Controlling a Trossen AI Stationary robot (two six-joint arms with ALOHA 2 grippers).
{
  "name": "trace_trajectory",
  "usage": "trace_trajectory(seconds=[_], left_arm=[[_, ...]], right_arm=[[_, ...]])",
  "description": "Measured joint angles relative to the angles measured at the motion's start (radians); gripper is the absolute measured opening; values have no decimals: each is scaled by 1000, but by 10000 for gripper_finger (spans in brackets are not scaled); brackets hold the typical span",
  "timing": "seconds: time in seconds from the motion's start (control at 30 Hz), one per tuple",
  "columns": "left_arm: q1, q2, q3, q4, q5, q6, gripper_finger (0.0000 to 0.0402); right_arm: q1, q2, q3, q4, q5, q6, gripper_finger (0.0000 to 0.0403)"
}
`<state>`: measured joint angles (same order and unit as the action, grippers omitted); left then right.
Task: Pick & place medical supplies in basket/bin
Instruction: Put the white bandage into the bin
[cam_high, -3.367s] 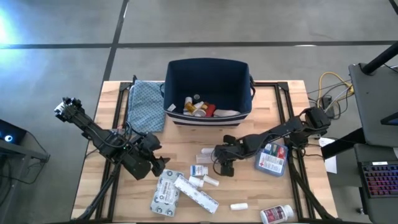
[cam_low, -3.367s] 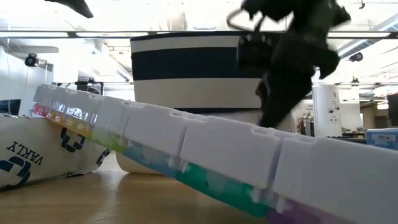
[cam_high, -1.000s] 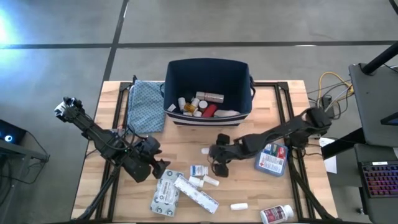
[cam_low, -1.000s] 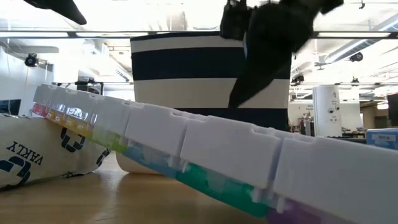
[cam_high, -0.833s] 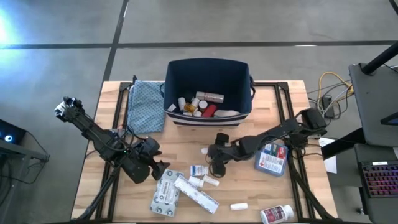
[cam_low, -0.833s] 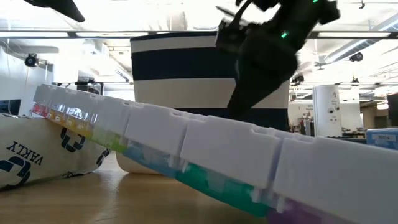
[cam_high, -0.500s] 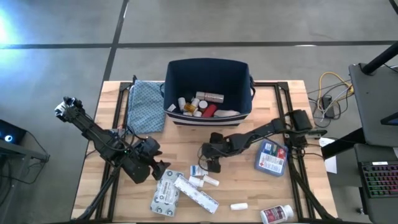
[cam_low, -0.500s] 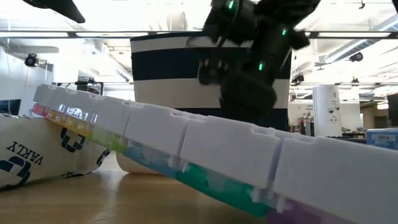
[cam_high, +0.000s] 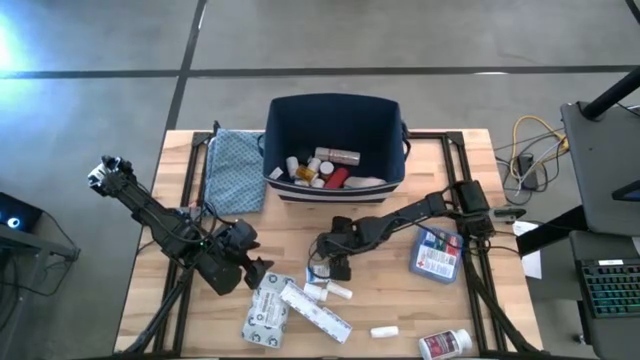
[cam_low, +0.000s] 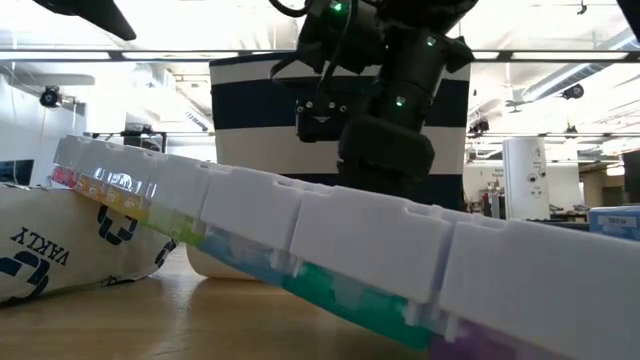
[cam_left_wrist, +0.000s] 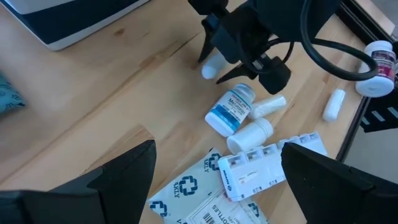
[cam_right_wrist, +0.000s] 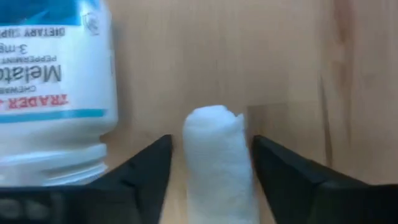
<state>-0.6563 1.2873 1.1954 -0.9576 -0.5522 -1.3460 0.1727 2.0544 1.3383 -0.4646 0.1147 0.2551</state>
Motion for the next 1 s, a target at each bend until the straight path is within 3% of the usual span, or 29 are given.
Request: trace_trajectory(seconds=[0.23,0.37,0.53,0.77,0.87,1.0], left_arm=[[0,0,0,-4,-4,38,324],[0,0,0,-4,-4,53,324],[0,0,0,-4,-5,54,324],[0,0,0,-5,-30,54,324],[0,-1,0,-4,-42,54,324],[0,-2,0,-2,-60,54,324]], right_arm=[[-14,-4,41,-111,22,6,77],[4,-40,74,-139,18,22,30],[24,-156,151,-141,83,38,32],[13,-349,362,-124,321,-36,41],[-44,-387,449,-126,428,-95,41],[-202,-381,551,-220,387,-55,42]])
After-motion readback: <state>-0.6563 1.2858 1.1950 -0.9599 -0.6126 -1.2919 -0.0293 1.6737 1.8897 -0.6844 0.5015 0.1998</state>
